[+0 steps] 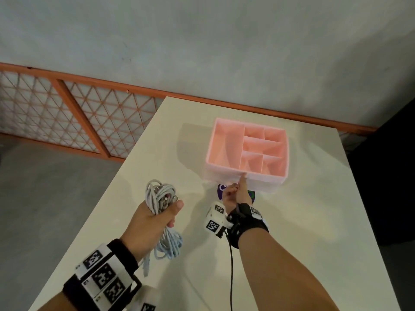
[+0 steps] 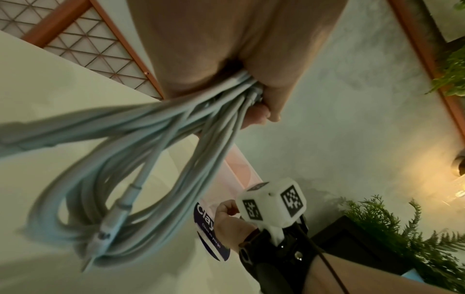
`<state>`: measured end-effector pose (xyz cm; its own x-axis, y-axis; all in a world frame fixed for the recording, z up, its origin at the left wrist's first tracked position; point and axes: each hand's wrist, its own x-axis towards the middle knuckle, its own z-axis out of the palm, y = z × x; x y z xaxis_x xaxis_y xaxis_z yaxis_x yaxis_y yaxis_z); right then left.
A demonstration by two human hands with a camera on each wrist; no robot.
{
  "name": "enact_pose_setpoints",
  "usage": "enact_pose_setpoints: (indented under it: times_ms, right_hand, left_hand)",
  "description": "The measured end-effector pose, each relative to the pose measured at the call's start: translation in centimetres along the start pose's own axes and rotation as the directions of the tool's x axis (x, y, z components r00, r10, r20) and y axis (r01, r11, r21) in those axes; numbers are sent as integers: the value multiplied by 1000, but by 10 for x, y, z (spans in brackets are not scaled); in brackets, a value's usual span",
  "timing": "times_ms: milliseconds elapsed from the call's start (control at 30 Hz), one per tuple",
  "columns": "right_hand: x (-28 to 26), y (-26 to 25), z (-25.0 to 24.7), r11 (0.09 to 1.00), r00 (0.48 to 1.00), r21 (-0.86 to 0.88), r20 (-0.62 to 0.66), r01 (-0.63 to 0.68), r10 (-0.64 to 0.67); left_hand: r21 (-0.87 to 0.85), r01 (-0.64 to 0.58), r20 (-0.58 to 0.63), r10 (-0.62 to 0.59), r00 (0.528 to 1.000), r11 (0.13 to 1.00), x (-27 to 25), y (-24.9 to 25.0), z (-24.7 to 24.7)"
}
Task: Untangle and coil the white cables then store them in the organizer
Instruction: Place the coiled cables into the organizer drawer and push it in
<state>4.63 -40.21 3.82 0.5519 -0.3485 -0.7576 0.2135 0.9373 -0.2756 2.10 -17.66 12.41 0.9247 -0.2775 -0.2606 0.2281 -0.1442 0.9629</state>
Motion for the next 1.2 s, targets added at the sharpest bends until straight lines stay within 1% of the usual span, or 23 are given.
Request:
enact_pose_setpoints:
  times_ms: [200,300,400,500,567,700,900,1067,1200]
  right_hand:
    - [9,15,2,989,991,81,36,123,-126]
    - [10,22,-3,988,989,53,32,144,-146]
    - [4,20,-6,991,991,-20,26,133,-132]
    - [-11,16,-14,987,996,-131,4,90,-90]
    - [-22,18,-25,974,998,-220,11,57,-56]
    - [-42,23,-51,928,999,-370,27,40,-32]
    - [-60,15,-62,899,1000,-438,21,16,-7]
    - [-62,9,-67,874,1000,-485,13,19,-15]
    - [-70,4,-70,857,999,-513,-43,-38,19]
  left_hand:
    - [-12,2,-30,-3,1000,1000,-2,-4,2]
    - [-20,-15,-25,14,1000,1000,0,-6,2]
    - [-5,-23,-12,23,1000,1000,2,-5,3]
    - [-13,-25,-26,24,999,1000,5,0,6]
    - [-1,-31,-16,31,999,1000,7,4,8]
    - [0,-54,26,54,998,999,10,10,11]
    - [22,-111,32,110,993,994,14,14,18]
    - [50,-118,29,116,993,992,19,9,25]
    - [45,-128,31,127,991,991,23,12,33]
